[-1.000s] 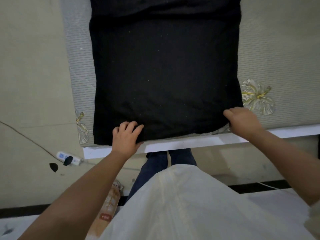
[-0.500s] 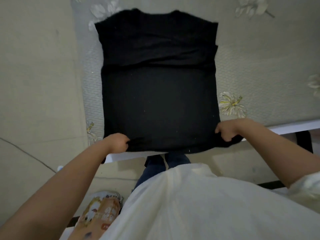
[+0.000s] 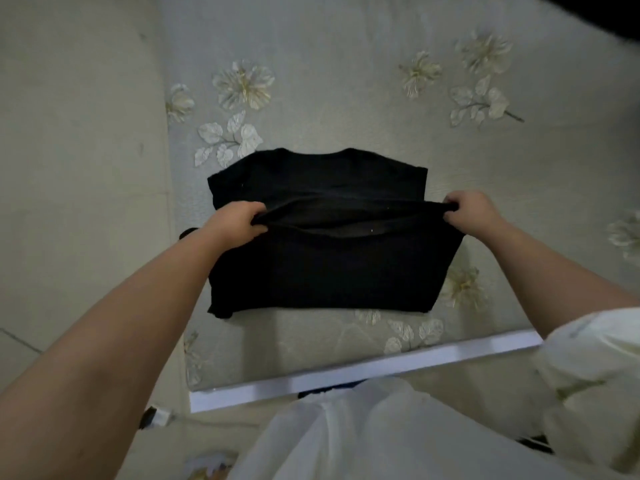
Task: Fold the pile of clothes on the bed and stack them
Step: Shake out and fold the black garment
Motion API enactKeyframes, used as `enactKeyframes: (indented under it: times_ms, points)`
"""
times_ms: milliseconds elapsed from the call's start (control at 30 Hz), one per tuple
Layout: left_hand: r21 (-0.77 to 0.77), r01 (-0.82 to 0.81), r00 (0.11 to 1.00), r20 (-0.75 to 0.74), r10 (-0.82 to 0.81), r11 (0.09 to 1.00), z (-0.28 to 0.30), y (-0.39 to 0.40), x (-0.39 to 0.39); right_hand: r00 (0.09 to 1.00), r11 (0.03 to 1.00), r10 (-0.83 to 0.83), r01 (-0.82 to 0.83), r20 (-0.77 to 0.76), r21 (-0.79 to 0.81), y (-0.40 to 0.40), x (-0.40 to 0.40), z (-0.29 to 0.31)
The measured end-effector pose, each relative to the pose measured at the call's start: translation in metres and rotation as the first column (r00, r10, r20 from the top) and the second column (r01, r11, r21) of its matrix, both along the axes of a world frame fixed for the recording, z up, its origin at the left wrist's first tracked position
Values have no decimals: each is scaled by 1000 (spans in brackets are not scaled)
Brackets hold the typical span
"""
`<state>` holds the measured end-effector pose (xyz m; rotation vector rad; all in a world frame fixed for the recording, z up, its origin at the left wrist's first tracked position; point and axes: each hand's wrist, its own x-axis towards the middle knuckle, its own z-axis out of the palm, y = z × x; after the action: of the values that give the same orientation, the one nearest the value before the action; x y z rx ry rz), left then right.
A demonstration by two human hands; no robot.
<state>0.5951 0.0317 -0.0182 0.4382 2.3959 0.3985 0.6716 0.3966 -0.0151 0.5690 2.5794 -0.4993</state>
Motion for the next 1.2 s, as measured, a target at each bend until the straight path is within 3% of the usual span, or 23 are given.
enactKeyframes:
  times_ms: [100, 233, 367, 467, 633, 733, 867, 1067, 1200]
  points:
    - [-234, 42, 992, -104, -68, 971, -3, 6, -54, 997, 1000, -21, 20, -77, -15, 18, -49, -11]
    - [-504, 104, 972, -131, -195, 857, -12, 21, -111, 998, 999, 1, -4, -58, -41, 35, -108, -37]
    - [-663, -11, 922, -295, -248, 749, -33, 43, -152, 1000, 989, -20, 20, 0, 147, 43, -153, -69]
    - [-562, -236, 892, -448, -52, 792, -51, 58, -160, 987, 952, -160, 162, -30, 260, 41, -167, -92]
    - [-384, -209, 939, -336, 75, 900, -99, 63, -97, 867, 865, -499, 499, -18, 53, 30, -132, -125]
    - [-309, -238, 953, -260, 159, 921, -126, 58, -41, 843, 848, -528, 530, -108, -8, 14, -89, -139]
    - [-320, -263, 961, -170, 218, 910, -146, 47, 9, 832, 835, -551, 549, -72, -43, -6, -29, -141]
    - [-293, -250, 964, -167, 208, 923, -164, 41, 13, 810, 806, -587, 586, 19, -84, -43, 17, -141]
    - [-273, -251, 963, -169, 210, 929, -170, 38, 14, 805, 805, -593, 593, 8, 7, -53, 7, -137]
